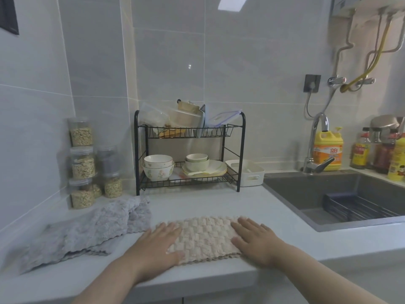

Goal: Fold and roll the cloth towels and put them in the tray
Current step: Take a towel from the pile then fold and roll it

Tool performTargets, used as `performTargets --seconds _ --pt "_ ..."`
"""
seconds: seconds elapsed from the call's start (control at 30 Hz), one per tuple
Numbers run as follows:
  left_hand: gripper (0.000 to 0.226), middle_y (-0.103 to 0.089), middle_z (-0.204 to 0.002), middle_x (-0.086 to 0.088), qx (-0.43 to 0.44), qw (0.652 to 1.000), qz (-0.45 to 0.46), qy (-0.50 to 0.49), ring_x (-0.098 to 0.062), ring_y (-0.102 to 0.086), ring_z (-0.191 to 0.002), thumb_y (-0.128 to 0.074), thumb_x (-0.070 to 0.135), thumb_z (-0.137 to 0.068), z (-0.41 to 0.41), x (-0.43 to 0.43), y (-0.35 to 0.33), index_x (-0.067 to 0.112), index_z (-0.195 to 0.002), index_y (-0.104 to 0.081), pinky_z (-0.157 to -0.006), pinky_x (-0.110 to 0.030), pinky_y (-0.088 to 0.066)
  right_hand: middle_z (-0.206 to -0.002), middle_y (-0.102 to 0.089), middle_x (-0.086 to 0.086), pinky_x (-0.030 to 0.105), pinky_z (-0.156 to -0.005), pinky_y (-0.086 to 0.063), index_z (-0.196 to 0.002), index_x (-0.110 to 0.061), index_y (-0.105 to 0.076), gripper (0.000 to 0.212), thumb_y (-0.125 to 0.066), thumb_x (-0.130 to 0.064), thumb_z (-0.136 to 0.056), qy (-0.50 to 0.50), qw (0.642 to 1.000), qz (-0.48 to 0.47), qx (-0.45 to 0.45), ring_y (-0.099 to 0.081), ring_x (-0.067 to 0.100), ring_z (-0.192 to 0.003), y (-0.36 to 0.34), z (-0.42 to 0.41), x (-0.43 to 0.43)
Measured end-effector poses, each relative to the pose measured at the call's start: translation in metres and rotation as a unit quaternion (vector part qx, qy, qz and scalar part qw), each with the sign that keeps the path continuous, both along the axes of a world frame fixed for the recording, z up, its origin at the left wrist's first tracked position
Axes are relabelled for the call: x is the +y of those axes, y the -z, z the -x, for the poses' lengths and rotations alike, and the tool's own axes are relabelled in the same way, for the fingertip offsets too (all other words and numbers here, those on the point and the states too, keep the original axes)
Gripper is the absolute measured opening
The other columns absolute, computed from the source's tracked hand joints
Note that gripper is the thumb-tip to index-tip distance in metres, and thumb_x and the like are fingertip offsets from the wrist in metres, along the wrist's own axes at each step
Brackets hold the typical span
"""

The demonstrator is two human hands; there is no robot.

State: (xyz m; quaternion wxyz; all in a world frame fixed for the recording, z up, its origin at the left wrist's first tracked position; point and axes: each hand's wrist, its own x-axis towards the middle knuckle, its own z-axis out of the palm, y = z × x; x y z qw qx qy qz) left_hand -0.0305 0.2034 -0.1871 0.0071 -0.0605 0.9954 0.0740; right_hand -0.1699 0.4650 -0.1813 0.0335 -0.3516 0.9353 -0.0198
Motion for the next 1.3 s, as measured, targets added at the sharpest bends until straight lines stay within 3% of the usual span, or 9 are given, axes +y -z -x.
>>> performTargets --seconds 0.1,0.23,0.43,0.57,0.73,0.93,1.03,1.2,1.3 --pt "0.092 0.014 -0.158 0.013 -0.018 0.999 0.027 0.002 -0.01 0.014 -0.146 -0.024 0.082 -0.078 0.003 0.0 -0.003 0.035 -0.151 0.008 -0.12 -0.037 0.005 -0.156 -0.021 0.001 0.04 -0.115 -0.018 -0.148 -0.023 -0.023 0.069 -0.022 -0.06 -0.09 0.027 0.997 0.066 -0.001 -0.014 0.022 -0.146 0.001 0.0 0.0" --pt "0.101 0.013 -0.159 0.012 -0.023 1.0 0.006 -0.014 -0.01 0.015 -0.146 -0.017 0.089 -0.071 0.0 0.002 -0.003 0.033 -0.151 0.008 -0.12 -0.039 0.005 -0.119 -0.048 0.006 0.035 -0.091 -0.035 -0.105 -0.017 -0.044 0.05 -0.032 -0.062 -0.086 0.165 0.973 0.161 -0.011 -0.044 0.025 -0.11 0.003 0.003 -0.003" --pt "0.072 0.004 -0.16 0.008 0.059 0.998 0.018 0.012 -0.009 0.008 -0.147 -0.033 0.059 -0.093 0.027 0.03 -0.026 0.029 -0.153 -0.007 -0.119 -0.034 0.006 -0.093 -0.049 -0.004 0.03 -0.078 -0.034 -0.088 -0.02 -0.044 0.031 -0.043 -0.05 -0.089 0.13 0.972 0.193 0.023 -0.045 0.018 -0.091 -0.005 -0.007 0.0" --pt "0.095 0.007 -0.16 0.008 -0.041 0.998 0.013 0.039 -0.012 0.008 -0.147 -0.028 0.081 -0.078 0.048 0.048 -0.019 0.031 -0.152 0.003 -0.12 -0.039 0.003 -0.085 -0.058 -0.003 0.033 -0.069 -0.042 -0.101 -0.02 -0.045 0.022 -0.053 -0.037 -0.088 0.119 0.954 0.276 -0.001 -0.054 0.019 -0.082 -0.009 -0.012 0.007" --pt "0.111 0.008 -0.16 0.007 -0.044 0.998 0.01 0.036 -0.013 0.009 -0.147 -0.03 0.092 -0.066 0.045 0.051 -0.018 0.03 -0.152 0.005 -0.12 -0.039 0.005 -0.083 -0.06 -0.006 0.023 -0.06 -0.043 -0.122 -0.028 -0.043 0.035 -0.051 -0.018 -0.089 0.135 0.918 0.367 -0.058 -0.059 0.011 -0.071 -0.01 -0.012 0.008" --pt "0.062 -0.032 -0.153 0.013 0.163 0.98 -0.096 -0.06 -0.008 -0.026 -0.141 -0.045 0.057 -0.09 0.01 0.018 -0.021 0.031 -0.145 -0.034 -0.117 -0.031 -0.016 -0.094 -0.054 -0.006 0.014 -0.046 -0.04 -0.131 -0.026 -0.043 0.049 -0.047 -0.006 -0.087 0.19 0.877 0.427 -0.114 -0.061 0.012 -0.069 -0.018 -0.01 0.012" --pt "0.063 -0.042 -0.145 0.017 0.141 0.962 -0.198 -0.122 -0.006 -0.042 -0.129 -0.051 0.057 -0.085 -0.006 -0.006 -0.005 0.034 -0.142 -0.041 -0.109 -0.031 -0.035 -0.096 -0.053 -0.002 0.016 -0.043 -0.044 -0.132 -0.023 -0.044 0.049 -0.049 -0.002 -0.088 0.2 0.865 0.432 -0.16 -0.061 0.015 -0.071 -0.027 -0.007 0.01" --pt "0.067 -0.04 -0.148 0.016 0.138 0.963 -0.207 -0.104 -0.01 -0.038 -0.135 -0.051 0.06 -0.081 0.001 -0.003 -0.004 0.036 -0.142 -0.04 -0.111 -0.035 -0.034 -0.11 -0.056 0.005 0.027 -0.053 -0.05 -0.129 -0.022 -0.047 0.049 -0.052 -0.002 -0.085 0.2 0.868 0.425 -0.159 -0.062 0.022 -0.086 -0.063 0.01 -0.001" --pt "0.067 -0.021 -0.156 0.016 0.142 0.965 -0.197 -0.095 -0.012 -0.022 -0.144 -0.05 0.061 -0.083 -0.001 -0.005 -0.004 0.038 -0.144 -0.035 -0.116 -0.037 -0.024 -0.108 -0.058 0.003 0.03 -0.062 -0.053 -0.126 -0.022 -0.05 0.044 -0.053 -0.007 -0.085 0.156 0.89 0.406 -0.139 -0.062 0.023 -0.087 -0.086 0.013 -0.016"
